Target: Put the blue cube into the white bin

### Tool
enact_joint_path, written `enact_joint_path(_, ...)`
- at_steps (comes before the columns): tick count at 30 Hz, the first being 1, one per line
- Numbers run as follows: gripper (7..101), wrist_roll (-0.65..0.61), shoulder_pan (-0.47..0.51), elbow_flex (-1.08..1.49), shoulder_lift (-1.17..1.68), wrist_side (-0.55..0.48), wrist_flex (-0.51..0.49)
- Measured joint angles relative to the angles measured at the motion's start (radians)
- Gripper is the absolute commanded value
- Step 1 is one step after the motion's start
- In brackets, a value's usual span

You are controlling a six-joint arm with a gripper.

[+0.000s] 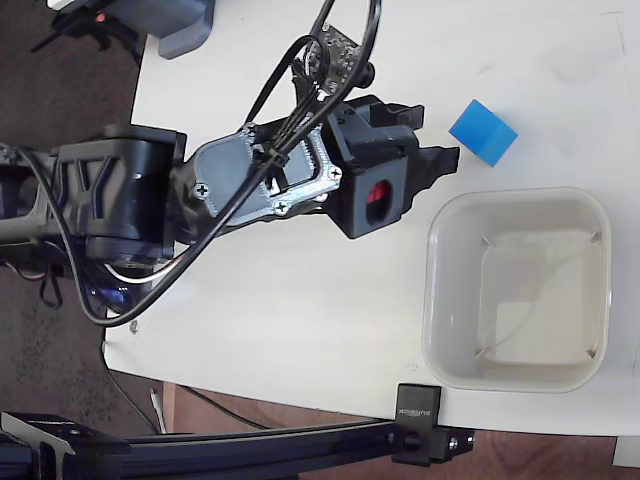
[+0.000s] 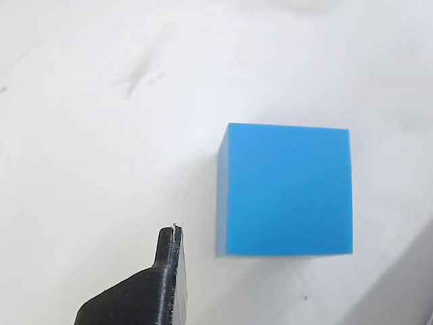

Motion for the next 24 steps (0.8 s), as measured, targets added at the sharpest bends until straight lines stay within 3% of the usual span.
enact_joint_path(10, 100.0, 0.009, -0.014, -0.241, -0.161, -0.025, 0.124)
enact_joint_path(24, 96.2, 0.044, -0.029, -0.264, -0.202, -0.049, 0.121)
